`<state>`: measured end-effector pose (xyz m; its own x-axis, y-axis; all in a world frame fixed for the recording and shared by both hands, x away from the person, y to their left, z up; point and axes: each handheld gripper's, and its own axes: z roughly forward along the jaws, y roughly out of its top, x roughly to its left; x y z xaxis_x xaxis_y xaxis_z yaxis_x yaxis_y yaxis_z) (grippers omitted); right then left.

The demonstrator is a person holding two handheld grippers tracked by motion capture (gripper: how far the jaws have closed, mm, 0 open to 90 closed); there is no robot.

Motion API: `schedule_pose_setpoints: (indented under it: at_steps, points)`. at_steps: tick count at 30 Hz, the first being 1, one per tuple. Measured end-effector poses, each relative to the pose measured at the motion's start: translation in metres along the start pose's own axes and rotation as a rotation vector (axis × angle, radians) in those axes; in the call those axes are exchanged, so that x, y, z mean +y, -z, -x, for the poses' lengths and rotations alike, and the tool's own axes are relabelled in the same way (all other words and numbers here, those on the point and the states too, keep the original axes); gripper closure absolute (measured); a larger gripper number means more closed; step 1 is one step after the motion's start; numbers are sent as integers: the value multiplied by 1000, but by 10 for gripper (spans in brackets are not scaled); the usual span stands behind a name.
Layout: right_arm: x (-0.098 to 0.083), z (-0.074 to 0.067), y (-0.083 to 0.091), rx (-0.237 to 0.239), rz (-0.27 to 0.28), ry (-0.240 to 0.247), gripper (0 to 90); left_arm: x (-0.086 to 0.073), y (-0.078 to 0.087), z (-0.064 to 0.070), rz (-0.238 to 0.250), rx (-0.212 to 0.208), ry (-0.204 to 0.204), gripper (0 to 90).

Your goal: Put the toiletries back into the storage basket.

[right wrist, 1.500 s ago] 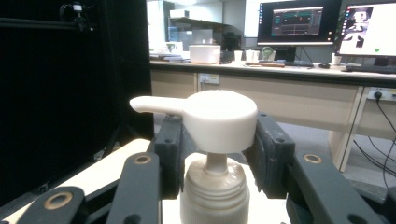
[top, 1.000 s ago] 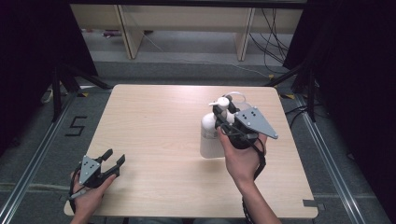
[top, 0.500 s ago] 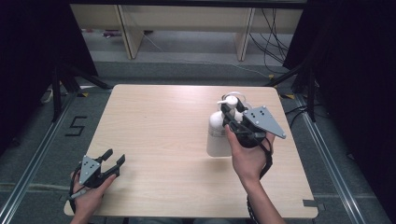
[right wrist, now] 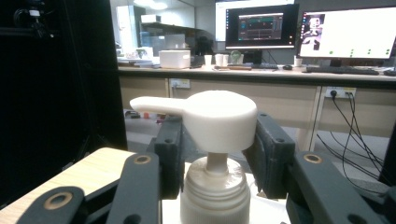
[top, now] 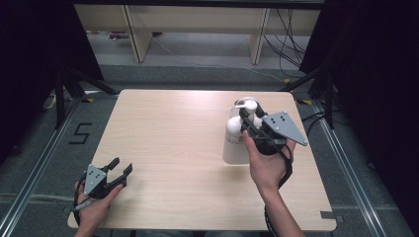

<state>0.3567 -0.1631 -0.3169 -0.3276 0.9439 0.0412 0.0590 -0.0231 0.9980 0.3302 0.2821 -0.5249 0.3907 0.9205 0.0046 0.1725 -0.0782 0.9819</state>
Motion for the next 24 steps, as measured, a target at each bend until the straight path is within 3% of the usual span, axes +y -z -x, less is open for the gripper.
schedule_pose_setpoints:
  at_steps: [21,24]
  points:
    - [9,15,-1,-56,30,10,602,0,1,0,-7,0,-5,433]
    - [11,18,-2,-60,25,-9,602,0,1,0,-5,-1,-5,434]
